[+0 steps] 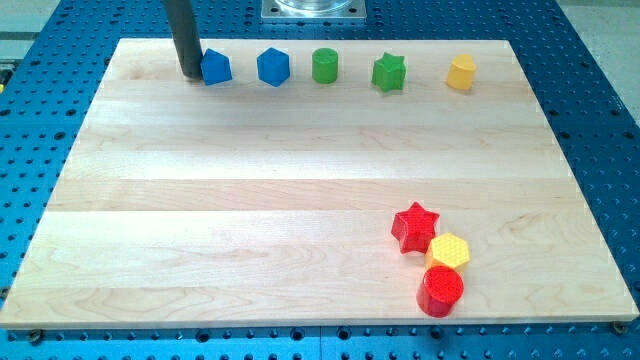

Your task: Move red circle towards top left corner

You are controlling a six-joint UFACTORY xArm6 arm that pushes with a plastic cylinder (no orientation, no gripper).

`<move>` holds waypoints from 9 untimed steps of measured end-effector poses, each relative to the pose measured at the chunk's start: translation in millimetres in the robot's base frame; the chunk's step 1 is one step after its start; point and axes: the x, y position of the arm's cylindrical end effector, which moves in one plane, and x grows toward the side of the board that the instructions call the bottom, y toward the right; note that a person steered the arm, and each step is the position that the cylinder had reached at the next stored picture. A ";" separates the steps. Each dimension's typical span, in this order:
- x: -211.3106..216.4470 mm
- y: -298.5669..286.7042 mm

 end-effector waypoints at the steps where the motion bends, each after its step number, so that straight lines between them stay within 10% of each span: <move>1: 0.0 12.9; 3: 9.8 -3.6; 4: 87.9 18.8; 7: 179.1 383.5; 9: 349.5 341.4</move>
